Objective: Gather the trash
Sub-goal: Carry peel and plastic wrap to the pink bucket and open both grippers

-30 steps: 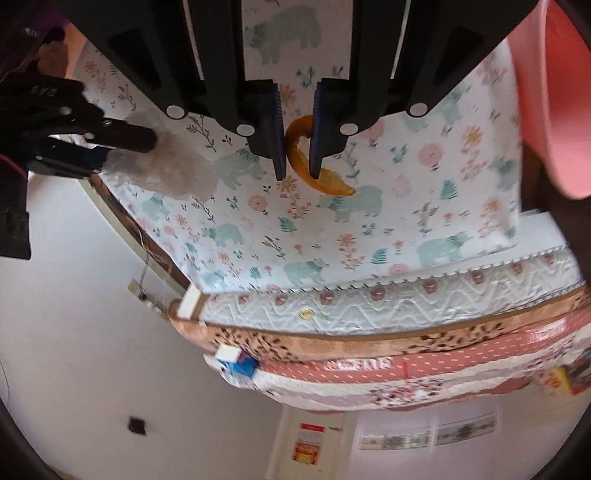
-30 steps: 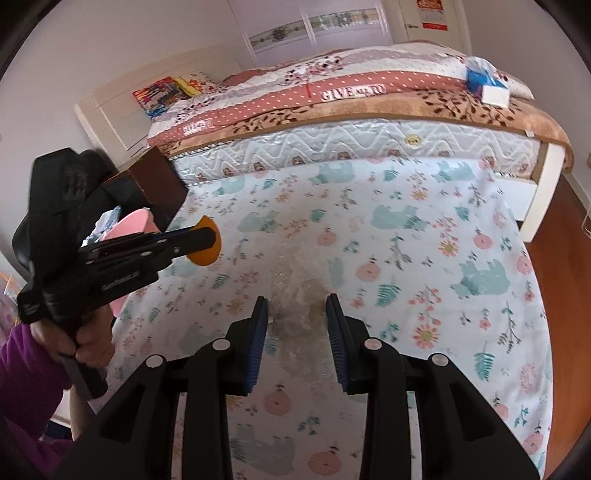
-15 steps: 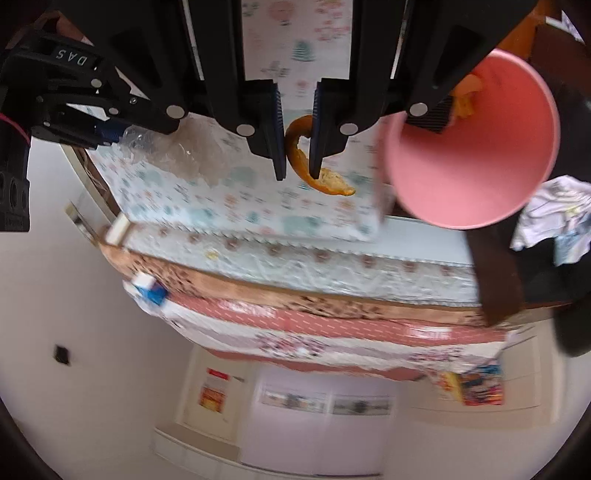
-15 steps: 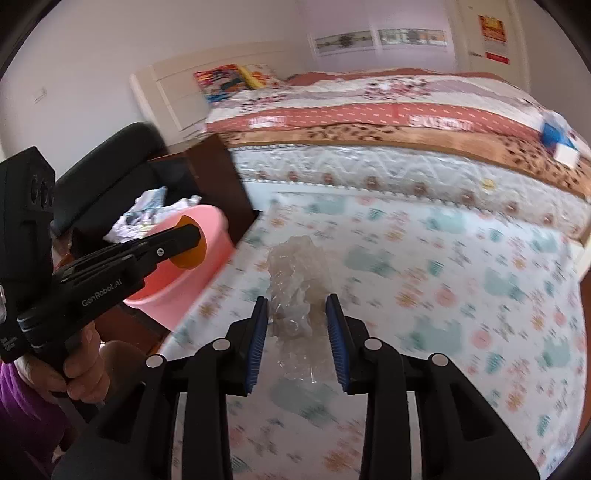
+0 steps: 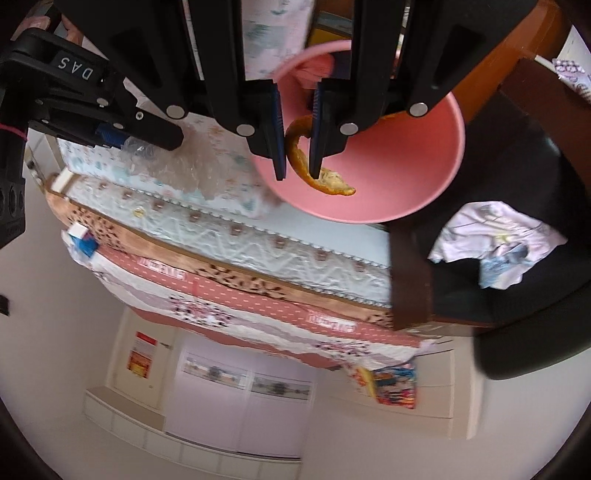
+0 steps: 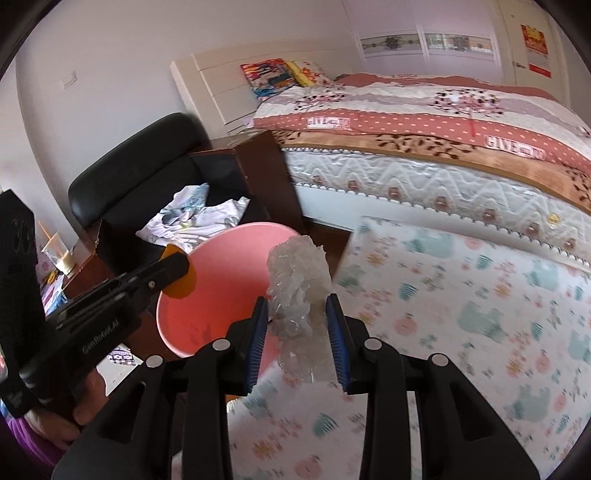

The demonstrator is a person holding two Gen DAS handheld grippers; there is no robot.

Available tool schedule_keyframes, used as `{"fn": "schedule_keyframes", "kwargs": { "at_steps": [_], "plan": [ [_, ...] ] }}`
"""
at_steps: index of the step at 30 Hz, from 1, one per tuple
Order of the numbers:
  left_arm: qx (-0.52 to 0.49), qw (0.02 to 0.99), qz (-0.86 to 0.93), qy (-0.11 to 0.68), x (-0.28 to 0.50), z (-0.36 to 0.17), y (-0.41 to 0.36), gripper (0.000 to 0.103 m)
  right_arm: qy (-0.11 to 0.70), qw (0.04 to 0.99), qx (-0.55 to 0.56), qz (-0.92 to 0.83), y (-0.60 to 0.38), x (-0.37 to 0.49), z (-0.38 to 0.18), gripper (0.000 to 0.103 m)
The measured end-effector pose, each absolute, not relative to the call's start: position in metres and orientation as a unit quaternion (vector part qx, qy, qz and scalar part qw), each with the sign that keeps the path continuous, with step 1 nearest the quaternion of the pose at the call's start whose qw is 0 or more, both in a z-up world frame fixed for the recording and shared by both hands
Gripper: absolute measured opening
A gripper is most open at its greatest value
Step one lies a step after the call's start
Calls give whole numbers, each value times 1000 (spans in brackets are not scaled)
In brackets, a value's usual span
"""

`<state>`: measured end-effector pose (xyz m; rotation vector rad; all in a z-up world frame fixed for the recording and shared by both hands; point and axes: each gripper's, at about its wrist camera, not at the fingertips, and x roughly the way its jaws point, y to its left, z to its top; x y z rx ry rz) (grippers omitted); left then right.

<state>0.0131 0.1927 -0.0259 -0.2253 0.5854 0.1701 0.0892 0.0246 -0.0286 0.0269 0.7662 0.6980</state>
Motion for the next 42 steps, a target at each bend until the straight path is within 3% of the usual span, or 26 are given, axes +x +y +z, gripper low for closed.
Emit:
{"fn": "schedule_keyframes", "kwargs": {
  "at_steps": [15,36,38,42],
  "plan": [
    [-155,923,154,318,16,-65,248,12,378,855,-20,353,100,109,-53,33],
    [-157,904,195,345,25,-90,262,15,381,854,-44,352,128,122,-70,33],
    [-153,905,197,344,25,-89,261,18,381,854,-46,352,130,122,-70,33],
    [-155,906,198,341,24,-88,262,34,383,852,-47,354,131,124,-72,34]
  ]
}}
